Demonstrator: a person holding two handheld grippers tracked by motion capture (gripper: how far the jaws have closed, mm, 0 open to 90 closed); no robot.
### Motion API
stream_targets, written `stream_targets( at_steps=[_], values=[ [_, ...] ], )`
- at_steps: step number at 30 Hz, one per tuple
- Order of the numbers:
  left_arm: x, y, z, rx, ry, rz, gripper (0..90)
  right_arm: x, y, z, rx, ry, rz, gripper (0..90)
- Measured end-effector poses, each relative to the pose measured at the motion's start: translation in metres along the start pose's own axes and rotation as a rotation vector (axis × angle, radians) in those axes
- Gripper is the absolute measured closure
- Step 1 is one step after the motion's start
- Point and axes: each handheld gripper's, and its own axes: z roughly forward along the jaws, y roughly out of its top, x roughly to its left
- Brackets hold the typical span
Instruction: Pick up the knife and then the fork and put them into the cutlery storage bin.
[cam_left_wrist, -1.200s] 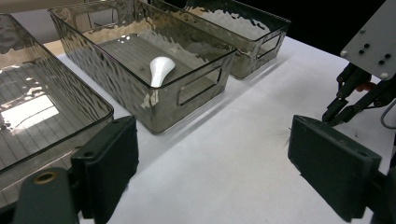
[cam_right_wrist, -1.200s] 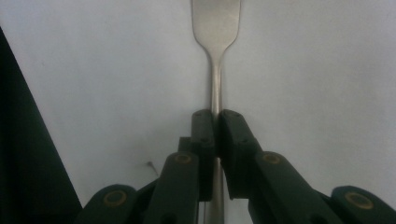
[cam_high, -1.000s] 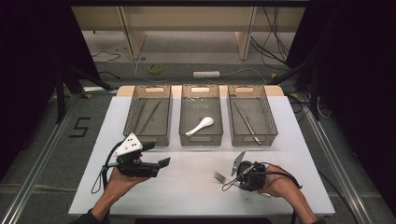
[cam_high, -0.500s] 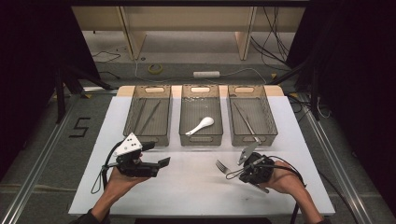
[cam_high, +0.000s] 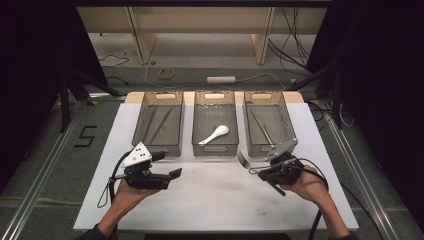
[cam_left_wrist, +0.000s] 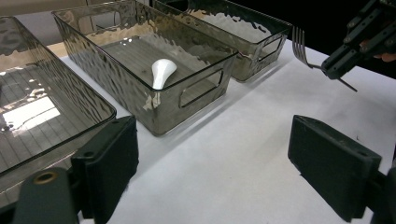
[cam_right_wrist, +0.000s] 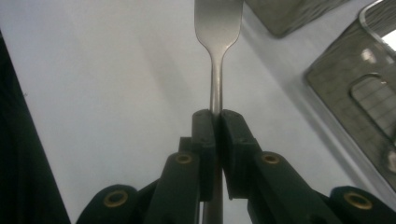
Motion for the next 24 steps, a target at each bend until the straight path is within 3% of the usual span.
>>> stream_targets(
  at_steps=[2, 7, 17, 24],
  values=[
    [0.0, 0.0, 0.0, -0.003, -0.001, -0.001, 15.8, -0.002, 0.001, -0.003, 0.007, -0.01, -0.001, 85.1],
    [0.0, 0.0, -0.001, -0.006, 0.0, -0.003, 15.8, -0.011, 0.006, -0.015, -0.036, -0.031, 0.005, 85.1],
    [0.001, 0.0, -0.001, -0.012, 0.0, 0.0, 15.8, -0.036, 0.024, -0.035, -0.099, -0.106, 0.055, 85.1],
    [0.0, 0.0, -0.001, -0.012, 0.001, 0.001, 15.9, -0.049, 0.036, -0.043, -0.136, -0.126, 0.08, 85.1]
  ],
)
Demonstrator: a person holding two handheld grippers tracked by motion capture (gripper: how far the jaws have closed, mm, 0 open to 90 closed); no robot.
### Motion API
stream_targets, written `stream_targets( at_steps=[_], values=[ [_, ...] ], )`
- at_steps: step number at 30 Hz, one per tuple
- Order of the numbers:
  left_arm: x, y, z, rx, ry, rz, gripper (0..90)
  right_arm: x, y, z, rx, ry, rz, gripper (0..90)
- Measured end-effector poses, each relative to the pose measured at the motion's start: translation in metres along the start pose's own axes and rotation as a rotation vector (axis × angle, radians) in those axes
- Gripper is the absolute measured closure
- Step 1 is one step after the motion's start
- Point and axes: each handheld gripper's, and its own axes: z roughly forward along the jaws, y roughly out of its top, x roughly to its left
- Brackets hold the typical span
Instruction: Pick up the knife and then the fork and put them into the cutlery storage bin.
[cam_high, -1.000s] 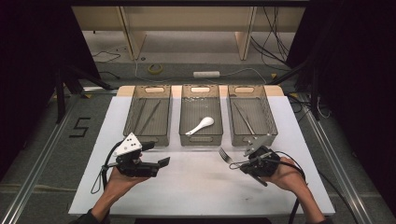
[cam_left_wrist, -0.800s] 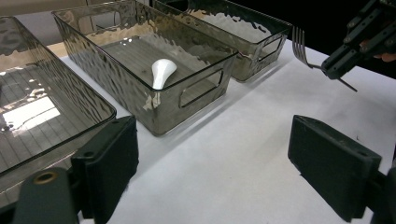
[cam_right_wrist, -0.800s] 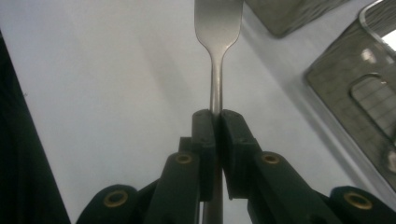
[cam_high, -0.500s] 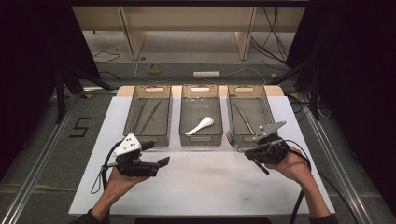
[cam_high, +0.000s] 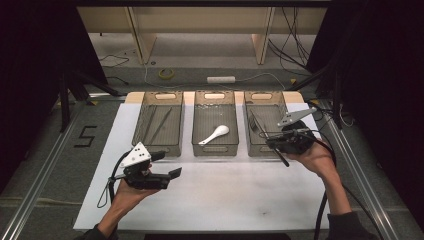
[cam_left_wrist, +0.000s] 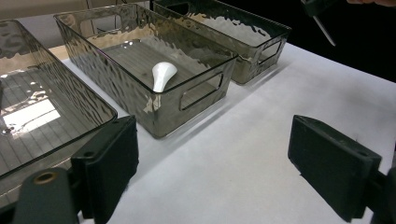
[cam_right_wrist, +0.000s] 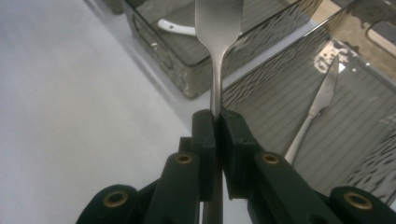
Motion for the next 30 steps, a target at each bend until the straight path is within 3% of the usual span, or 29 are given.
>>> stream_targets(
  at_steps=[9, 30],
  values=[
    [0.0, 0.0, -0.001, -0.003, 0.0, -0.002, 15.8, -0.019, 0.019, 0.0, -0.045, -0.031, 0.046, 85.1],
    [0.0, 0.0, -0.001, -0.012, 0.001, -0.004, 15.8, -0.054, 0.049, 0.012, -0.055, -0.092, 0.142, 85.1]
  ],
)
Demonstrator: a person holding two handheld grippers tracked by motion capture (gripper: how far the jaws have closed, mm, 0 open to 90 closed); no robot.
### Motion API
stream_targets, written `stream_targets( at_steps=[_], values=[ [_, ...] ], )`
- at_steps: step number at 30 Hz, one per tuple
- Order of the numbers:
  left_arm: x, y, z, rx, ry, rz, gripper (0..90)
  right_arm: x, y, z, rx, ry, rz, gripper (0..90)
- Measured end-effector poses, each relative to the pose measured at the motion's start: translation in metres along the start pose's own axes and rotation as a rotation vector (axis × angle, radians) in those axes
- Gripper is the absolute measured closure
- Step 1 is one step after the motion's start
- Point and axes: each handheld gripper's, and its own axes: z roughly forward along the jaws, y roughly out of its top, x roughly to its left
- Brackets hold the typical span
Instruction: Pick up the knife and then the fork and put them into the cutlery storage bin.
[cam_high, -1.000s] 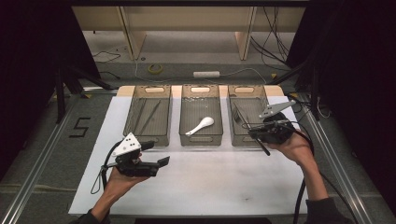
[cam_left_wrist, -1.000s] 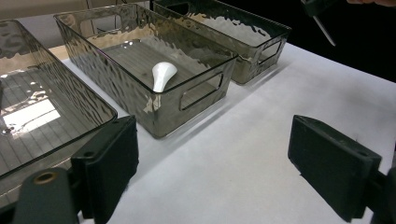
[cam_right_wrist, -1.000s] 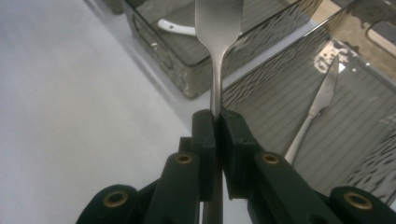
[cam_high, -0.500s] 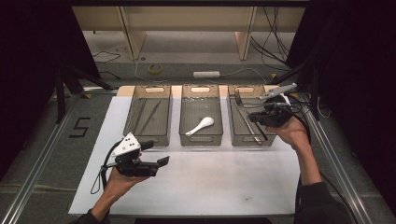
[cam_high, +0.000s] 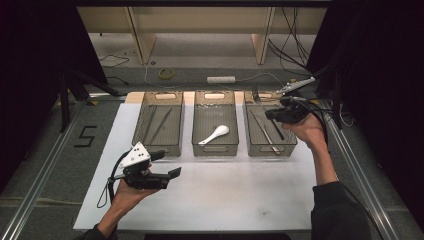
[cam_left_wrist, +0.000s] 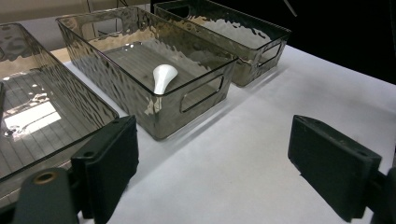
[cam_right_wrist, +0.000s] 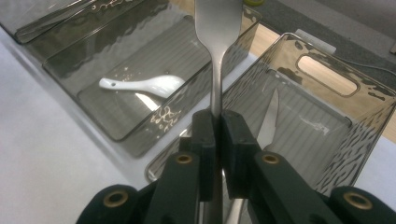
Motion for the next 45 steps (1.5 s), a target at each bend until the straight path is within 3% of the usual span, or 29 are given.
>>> stream_targets(
  at_steps=[10, 25, 36, 45],
  values=[
    [0.0, 0.0, 0.0, -0.002, -0.001, 0.002, 15.8, -0.015, 0.003, 0.017, 0.01, -0.037, 0.052, 85.1],
    [0.0, 0.0, 0.0, -0.002, -0.003, 0.002, 15.9, -0.024, -0.005, 0.036, 0.024, -0.054, 0.104, 85.1],
    [0.0, 0.0, -0.001, -0.002, -0.004, 0.003, 15.8, -0.032, -0.02, 0.052, 0.065, -0.069, 0.156, 85.1],
    [0.0, 0.0, -0.001, 0.001, -0.004, 0.007, 15.8, -0.035, -0.035, 0.062, 0.098, -0.07, 0.167, 85.1]
  ],
)
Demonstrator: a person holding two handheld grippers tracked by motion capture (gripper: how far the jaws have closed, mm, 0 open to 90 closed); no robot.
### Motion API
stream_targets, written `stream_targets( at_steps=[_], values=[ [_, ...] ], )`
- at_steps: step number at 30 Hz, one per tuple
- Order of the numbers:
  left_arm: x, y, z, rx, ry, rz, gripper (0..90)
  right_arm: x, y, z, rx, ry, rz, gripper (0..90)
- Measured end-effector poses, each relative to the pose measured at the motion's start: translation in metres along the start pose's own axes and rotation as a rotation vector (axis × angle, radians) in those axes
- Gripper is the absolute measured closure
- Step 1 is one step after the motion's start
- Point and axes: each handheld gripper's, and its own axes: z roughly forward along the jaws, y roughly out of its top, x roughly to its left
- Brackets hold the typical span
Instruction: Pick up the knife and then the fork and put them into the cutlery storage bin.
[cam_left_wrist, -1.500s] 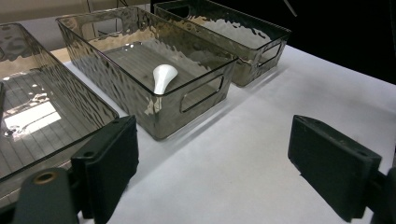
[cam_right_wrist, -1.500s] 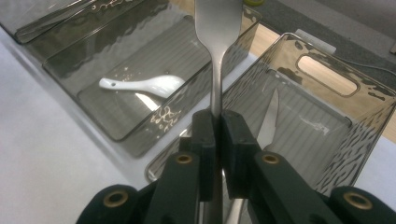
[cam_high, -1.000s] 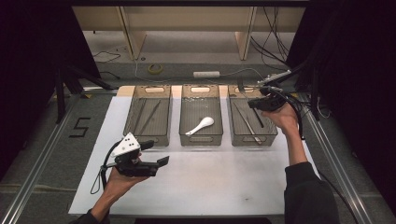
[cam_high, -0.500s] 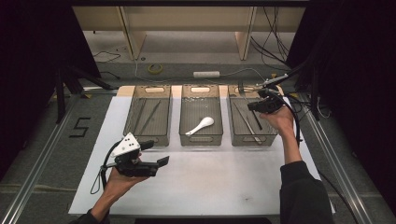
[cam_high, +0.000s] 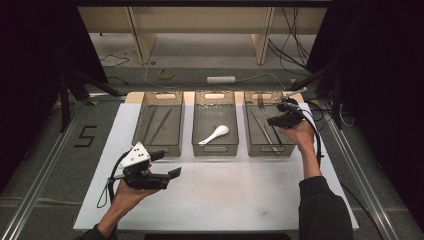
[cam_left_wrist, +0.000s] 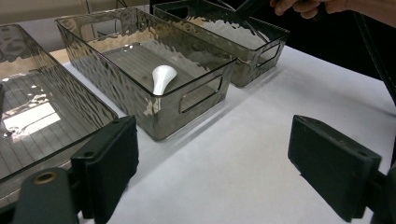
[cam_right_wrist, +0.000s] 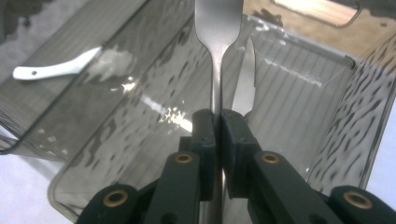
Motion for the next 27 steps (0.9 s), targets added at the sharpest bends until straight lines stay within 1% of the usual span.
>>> stream_targets(
  at_steps=[7, 10, 19, 24, 27],
  values=[
    [0.0, 0.0, 0.0, 0.0, 0.0, 0.0, 15.8, 0.002, -0.005, 0.008, 0.026, -0.003, 0.0, 85.1],
    [0.0, 0.0, 0.0, 0.0, 0.0, 0.003, 15.8, 0.002, -0.006, 0.012, 0.038, -0.003, -0.008, 85.0],
    [0.0, 0.0, 0.0, 0.001, 0.001, 0.002, 15.8, 0.005, -0.009, 0.018, 0.062, -0.008, -0.015, 85.0],
    [0.0, 0.0, 0.0, 0.001, 0.001, 0.003, 15.8, 0.005, -0.011, 0.021, 0.074, -0.023, -0.013, 84.9],
    [0.0, 0.0, 0.0, 0.001, 0.0, 0.004, 15.8, 0.006, -0.012, 0.023, 0.093, -0.032, -0.02, 84.8]
  ],
)
